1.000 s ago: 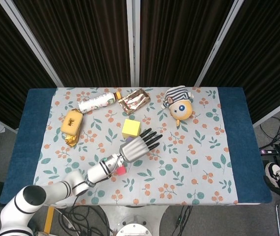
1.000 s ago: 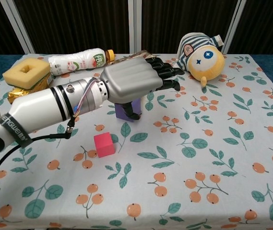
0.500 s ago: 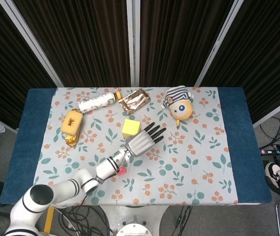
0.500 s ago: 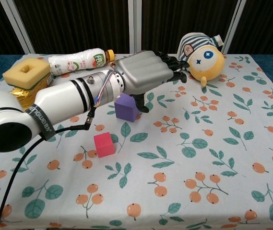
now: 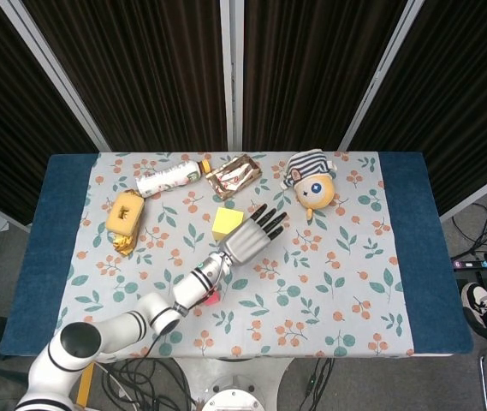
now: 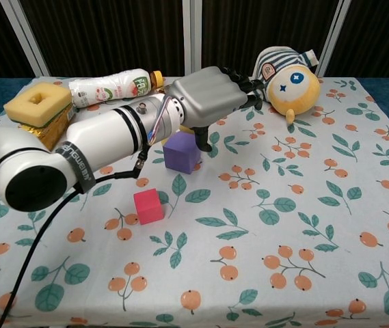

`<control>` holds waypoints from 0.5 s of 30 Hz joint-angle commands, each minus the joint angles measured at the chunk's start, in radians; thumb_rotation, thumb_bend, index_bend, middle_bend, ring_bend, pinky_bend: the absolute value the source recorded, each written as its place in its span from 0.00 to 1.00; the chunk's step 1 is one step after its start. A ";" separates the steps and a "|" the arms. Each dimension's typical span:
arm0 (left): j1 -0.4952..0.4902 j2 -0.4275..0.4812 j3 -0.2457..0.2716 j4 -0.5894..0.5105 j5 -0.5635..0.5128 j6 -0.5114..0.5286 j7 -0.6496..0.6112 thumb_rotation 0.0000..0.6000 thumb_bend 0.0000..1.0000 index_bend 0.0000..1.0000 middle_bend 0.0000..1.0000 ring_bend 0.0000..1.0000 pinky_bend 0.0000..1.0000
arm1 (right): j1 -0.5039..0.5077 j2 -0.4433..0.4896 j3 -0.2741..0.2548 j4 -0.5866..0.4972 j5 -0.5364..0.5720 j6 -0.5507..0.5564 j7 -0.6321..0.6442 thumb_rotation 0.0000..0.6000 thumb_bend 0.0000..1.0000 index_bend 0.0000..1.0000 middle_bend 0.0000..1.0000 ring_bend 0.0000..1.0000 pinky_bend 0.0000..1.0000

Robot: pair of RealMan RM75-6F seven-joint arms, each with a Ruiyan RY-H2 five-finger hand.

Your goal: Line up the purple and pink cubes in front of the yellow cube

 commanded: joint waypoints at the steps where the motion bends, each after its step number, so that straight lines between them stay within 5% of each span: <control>1: -0.006 -0.003 -0.001 0.013 -0.007 -0.006 0.018 1.00 0.01 0.22 0.07 0.09 0.12 | -0.001 0.000 0.000 0.002 0.001 0.001 0.003 1.00 0.14 0.00 0.07 0.00 0.11; 15: 0.006 0.013 0.022 0.040 -0.017 -0.007 0.021 1.00 0.01 0.22 0.07 0.09 0.12 | -0.004 -0.001 0.001 0.005 -0.001 0.004 0.004 1.00 0.14 0.00 0.07 0.00 0.11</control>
